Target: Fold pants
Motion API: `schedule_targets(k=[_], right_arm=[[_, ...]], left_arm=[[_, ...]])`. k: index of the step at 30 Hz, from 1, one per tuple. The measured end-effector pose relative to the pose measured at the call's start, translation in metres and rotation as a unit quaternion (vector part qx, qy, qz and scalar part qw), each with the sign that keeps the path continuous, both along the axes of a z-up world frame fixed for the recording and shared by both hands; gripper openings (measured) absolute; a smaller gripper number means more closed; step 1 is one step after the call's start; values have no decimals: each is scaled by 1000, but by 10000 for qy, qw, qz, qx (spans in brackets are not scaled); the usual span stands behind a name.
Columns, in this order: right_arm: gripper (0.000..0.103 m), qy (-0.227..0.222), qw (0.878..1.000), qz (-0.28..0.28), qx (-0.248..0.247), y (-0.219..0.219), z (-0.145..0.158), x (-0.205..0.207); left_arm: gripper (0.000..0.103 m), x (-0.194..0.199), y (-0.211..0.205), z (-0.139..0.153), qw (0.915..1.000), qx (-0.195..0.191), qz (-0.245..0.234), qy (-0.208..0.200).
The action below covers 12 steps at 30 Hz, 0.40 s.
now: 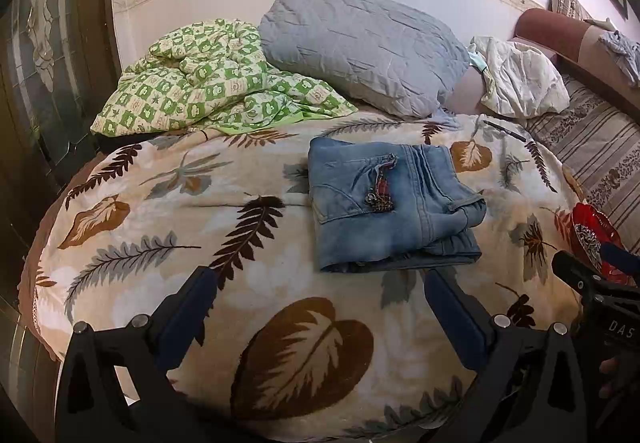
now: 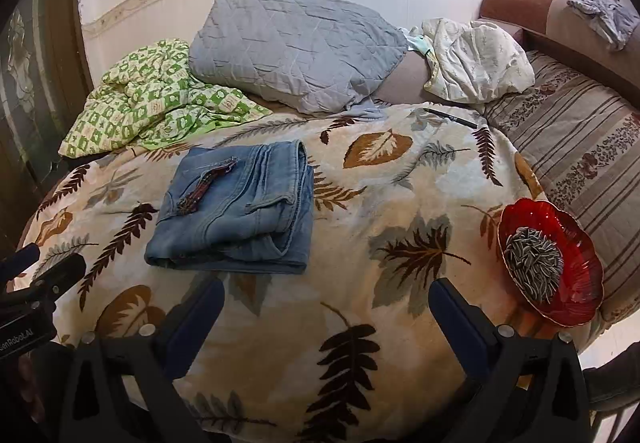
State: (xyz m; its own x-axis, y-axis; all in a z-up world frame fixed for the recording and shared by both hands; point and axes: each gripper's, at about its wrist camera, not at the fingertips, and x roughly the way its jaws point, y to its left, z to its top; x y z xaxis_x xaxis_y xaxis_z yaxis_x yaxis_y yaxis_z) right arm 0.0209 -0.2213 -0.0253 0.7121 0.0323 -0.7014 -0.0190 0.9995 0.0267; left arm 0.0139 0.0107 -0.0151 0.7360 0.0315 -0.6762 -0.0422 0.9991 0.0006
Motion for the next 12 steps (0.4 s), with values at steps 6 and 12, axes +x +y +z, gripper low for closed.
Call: schedule_targets(k=[6, 12], right_arm=[[103, 17, 10000, 10, -6, -1, -2, 2], [103, 34, 10000, 49, -14, -2, -4, 4]], left_arm=[[103, 0, -1, 0, 10000, 10, 12, 4], [103, -1, -3, -2, 10000, -46, -79, -39]])
